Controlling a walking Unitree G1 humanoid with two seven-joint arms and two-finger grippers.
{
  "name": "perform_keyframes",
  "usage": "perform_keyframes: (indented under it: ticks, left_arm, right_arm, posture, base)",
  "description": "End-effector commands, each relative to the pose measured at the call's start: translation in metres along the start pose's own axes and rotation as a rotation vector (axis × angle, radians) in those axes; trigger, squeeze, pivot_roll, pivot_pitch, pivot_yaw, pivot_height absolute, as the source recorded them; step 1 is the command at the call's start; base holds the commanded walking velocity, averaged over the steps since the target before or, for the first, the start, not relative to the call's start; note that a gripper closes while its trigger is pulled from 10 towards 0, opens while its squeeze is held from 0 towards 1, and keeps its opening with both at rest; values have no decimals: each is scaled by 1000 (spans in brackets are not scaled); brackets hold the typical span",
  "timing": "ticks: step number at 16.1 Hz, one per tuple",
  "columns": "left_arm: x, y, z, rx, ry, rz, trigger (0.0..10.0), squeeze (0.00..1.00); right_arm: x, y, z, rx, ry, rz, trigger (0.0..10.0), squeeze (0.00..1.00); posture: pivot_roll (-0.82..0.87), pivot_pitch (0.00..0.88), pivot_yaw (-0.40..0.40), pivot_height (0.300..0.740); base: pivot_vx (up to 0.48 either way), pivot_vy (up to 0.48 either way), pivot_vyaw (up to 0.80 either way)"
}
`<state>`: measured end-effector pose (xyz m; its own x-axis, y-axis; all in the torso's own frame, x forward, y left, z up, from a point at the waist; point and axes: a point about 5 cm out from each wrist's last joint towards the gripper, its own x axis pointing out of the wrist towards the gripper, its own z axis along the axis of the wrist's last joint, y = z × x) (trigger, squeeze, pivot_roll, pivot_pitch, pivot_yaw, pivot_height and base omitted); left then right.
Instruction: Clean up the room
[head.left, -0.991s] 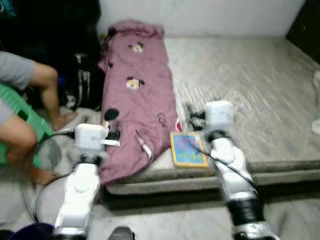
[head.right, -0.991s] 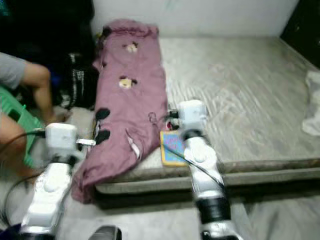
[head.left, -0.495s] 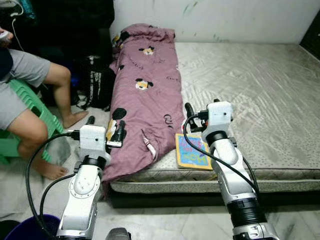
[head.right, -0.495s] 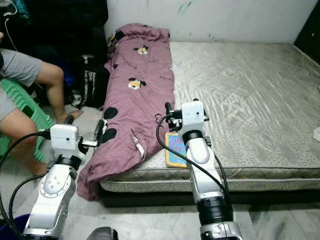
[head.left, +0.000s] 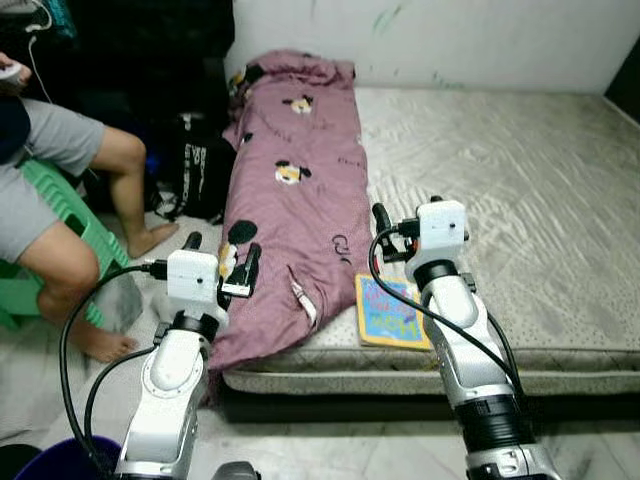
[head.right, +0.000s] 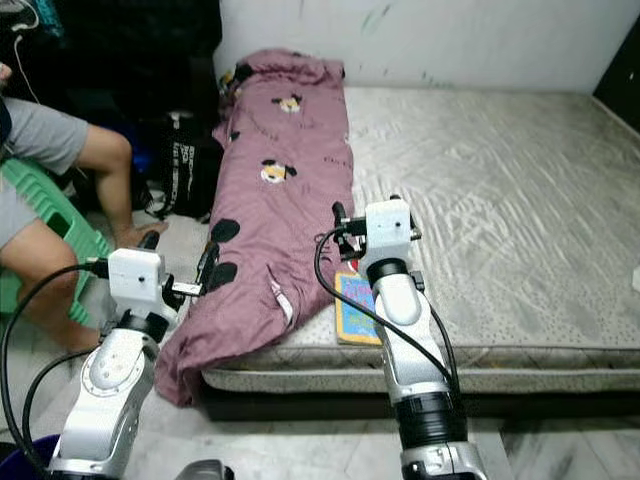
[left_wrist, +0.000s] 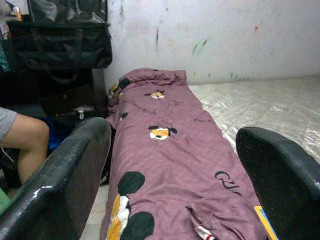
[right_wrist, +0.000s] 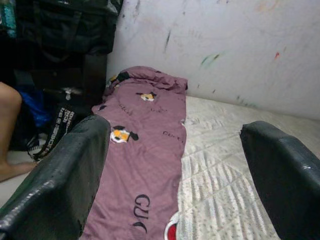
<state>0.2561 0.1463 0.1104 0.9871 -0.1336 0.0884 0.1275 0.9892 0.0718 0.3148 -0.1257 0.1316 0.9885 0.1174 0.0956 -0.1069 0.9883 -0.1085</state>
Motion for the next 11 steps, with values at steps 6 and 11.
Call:
perform_keyframes:
  ticks: [6,11]
  left_arm:
    - [0,-1,1,-1,5,-14,10000,0]
    - [0,-2,1,-4,4,-17,10000,0]
  right_arm:
    - [2,-2,2,-3,-10,-7,10000,0]
    - [2,-1,2,-1,-8,-6,10000,0]
  posture:
    - [67,0,-41,740]
    - [68,0,-41,740]
  base:
    - [201,0,0]
    - [264,0,0]
